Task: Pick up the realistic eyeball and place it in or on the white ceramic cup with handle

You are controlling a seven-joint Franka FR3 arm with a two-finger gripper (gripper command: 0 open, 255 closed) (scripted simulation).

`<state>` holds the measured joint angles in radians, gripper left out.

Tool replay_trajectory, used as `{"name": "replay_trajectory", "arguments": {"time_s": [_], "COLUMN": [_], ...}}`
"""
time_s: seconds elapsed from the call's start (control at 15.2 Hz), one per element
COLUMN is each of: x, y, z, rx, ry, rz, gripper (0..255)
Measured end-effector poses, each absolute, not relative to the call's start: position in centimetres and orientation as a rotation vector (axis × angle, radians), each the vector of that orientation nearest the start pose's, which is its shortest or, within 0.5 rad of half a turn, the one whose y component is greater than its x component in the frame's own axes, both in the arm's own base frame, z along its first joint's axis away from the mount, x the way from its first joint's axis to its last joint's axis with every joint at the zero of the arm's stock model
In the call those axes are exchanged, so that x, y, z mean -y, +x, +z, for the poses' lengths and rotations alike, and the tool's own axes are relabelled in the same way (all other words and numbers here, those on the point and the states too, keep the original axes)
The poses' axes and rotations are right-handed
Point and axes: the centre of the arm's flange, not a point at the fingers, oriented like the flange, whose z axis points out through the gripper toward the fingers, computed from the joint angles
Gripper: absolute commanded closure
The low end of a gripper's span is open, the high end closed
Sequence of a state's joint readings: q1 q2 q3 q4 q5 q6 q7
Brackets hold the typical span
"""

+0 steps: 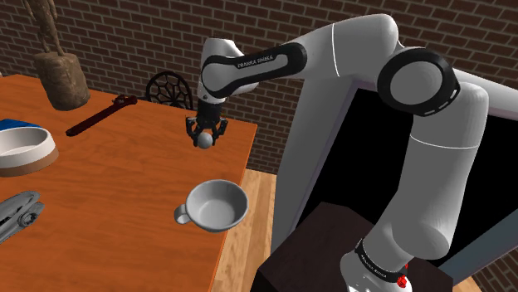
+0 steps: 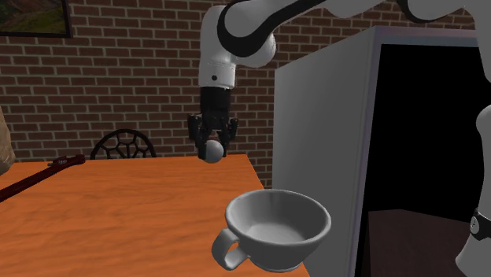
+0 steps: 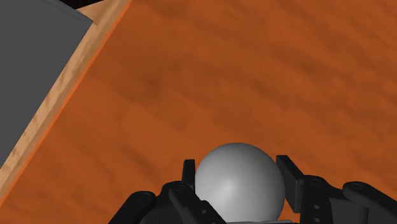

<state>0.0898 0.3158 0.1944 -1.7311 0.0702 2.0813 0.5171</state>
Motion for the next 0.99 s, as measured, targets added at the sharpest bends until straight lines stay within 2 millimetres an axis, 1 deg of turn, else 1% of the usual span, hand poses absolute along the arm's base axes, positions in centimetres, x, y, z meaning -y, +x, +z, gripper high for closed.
{"name": "replay_trajectory", "arguments": {"time_s": [0.53,0.59,0.79,0.86,0.99], "x": [-17.5,-17.6,-19.1,-19.8,-20.6], "y": [62.3,61.7,58.8,57.6,55.3], "z": [44.6,44.8,44.9,44.7,45.0], "rx": [-0.416,-0.416,-0.415,-0.415,-0.414], "ry": [-2.985,-2.985,-2.985,-2.985,-2.985], "rz": [0.017,0.017,0.018,0.018,0.018], "gripper": [255,255,255,255,255]}}
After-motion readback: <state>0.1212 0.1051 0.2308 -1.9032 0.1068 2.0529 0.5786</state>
